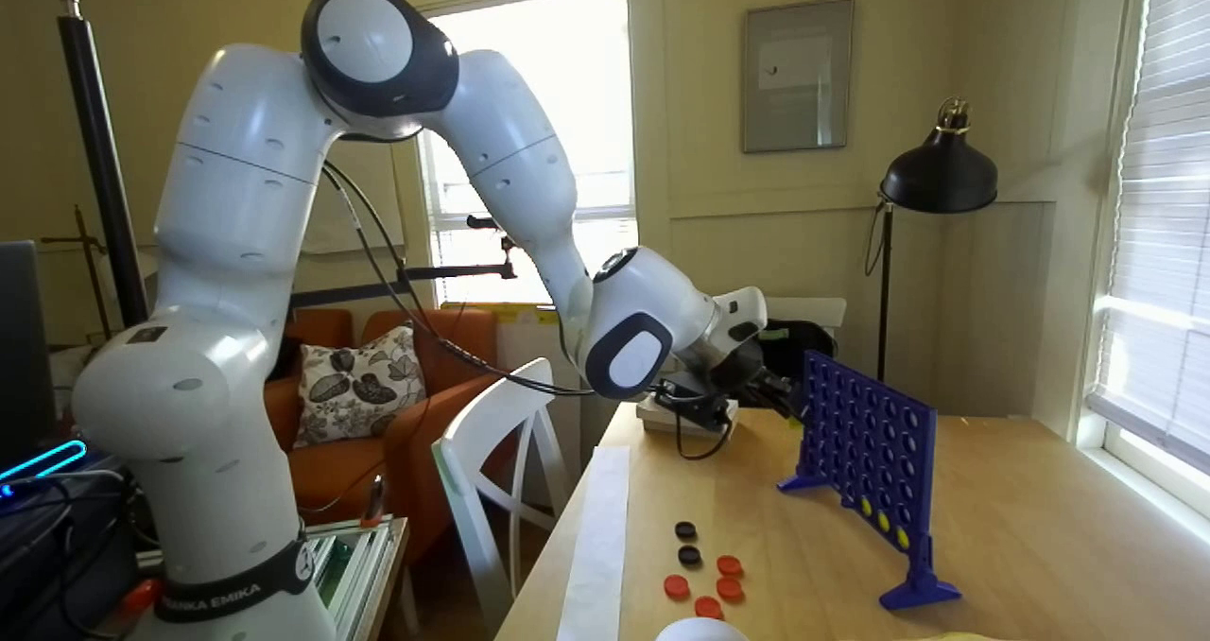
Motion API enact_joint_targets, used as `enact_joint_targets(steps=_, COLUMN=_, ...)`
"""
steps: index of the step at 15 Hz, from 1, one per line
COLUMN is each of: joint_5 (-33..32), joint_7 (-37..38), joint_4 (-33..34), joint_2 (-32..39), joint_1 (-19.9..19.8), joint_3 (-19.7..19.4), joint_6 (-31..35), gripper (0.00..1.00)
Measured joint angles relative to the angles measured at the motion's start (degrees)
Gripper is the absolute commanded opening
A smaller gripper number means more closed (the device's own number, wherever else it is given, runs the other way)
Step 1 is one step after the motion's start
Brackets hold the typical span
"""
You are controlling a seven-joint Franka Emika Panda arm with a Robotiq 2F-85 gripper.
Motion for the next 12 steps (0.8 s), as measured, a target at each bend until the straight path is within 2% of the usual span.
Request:
enact_joint_targets(steps=5, joint_5=1.0, joint_7=-0.5, joint_4=0.0, joint_2=-1.7, joint_1=1.8, joint_3=-2.6, joint_6=1.4, gripper=0.11)
enact_joint_targets(steps=12, joint_5=1.0, joint_7=-0.8, joint_4=0.1, joint_2=-2.4, joint_1=2.4, joint_3=-3.4, joint_6=3.9, gripper=0.11)
